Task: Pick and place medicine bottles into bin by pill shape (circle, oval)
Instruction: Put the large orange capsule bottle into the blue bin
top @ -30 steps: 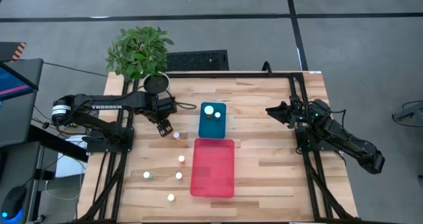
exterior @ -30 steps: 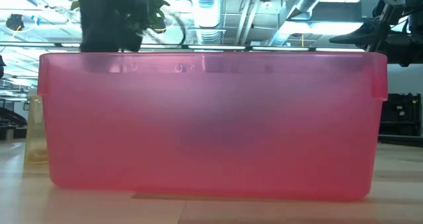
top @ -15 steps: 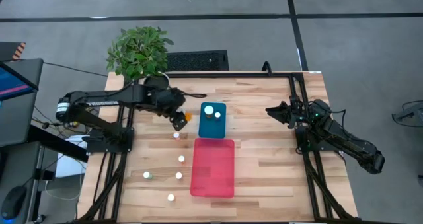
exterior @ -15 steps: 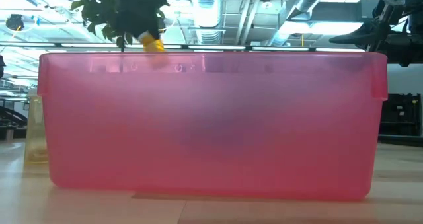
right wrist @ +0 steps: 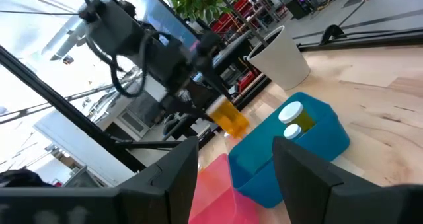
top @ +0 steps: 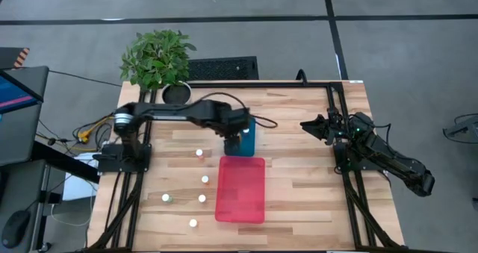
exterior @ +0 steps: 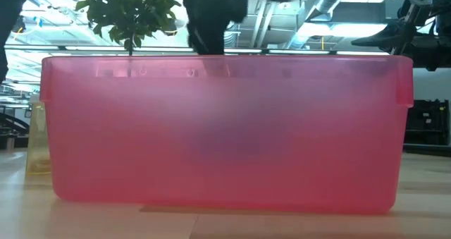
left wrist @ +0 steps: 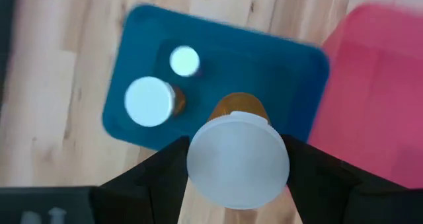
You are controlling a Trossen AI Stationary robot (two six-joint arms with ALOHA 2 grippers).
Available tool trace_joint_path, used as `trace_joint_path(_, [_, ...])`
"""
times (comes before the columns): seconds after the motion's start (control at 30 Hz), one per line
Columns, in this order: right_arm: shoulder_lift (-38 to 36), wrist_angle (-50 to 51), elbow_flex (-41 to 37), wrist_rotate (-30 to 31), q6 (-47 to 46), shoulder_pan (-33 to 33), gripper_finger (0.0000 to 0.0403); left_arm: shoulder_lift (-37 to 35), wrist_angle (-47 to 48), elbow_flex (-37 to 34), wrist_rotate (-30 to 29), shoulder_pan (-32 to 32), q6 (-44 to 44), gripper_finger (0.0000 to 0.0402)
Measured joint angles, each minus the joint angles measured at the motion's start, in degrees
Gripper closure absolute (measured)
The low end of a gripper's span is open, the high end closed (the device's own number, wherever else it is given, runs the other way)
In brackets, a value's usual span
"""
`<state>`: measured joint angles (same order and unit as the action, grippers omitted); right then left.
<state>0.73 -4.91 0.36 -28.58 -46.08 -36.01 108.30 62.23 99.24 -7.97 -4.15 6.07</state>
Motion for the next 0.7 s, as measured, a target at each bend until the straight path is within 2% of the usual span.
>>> trace_joint_path(0.43, [0.0, 0.0, 0.0, 0.0, 0.0, 0.0, 0.0198, 8.3, -0.6, 0.5, -1.3, -1.7, -8.8, 0.0182])
trace_joint_path(0.7, [0.0, 0.0, 0.0, 0.0, 0.0, 0.0, 0.0198, 9.2, -2.0, -0.2, -1.1, -2.2, -10.0, 0.0182])
